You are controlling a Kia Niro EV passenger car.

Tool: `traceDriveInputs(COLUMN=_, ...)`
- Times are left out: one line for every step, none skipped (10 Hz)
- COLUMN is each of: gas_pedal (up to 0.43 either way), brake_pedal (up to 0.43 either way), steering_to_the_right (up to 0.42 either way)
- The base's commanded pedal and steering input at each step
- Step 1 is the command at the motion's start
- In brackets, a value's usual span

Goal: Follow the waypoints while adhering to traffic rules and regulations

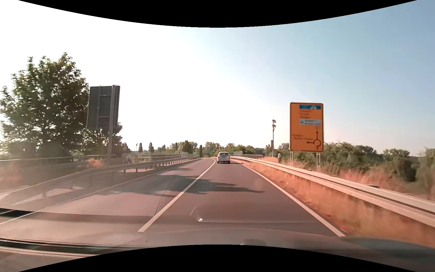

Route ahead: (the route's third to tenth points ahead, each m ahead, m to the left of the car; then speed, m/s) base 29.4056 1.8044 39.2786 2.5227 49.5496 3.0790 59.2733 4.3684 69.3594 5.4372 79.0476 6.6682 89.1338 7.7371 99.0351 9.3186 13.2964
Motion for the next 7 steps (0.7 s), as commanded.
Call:
traceDriveInputs(gas_pedal=0.189, brake_pedal=0.000, steering_to_the_right=-0.010)
traceDriveInputs(gas_pedal=0.189, brake_pedal=0.000, steering_to_the_right=-0.010)
traceDriveInputs(gas_pedal=0.177, brake_pedal=0.000, steering_to_the_right=-0.010)
traceDriveInputs(gas_pedal=0.177, brake_pedal=0.000, steering_to_the_right=-0.010)
traceDriveInputs(gas_pedal=0.177, brake_pedal=0.000, steering_to_the_right=-0.010)
traceDriveInputs(gas_pedal=0.177, brake_pedal=0.000, steering_to_the_right=-0.010)
traceDriveInputs(gas_pedal=0.177, brake_pedal=0.000, steering_to_the_right=-0.010)
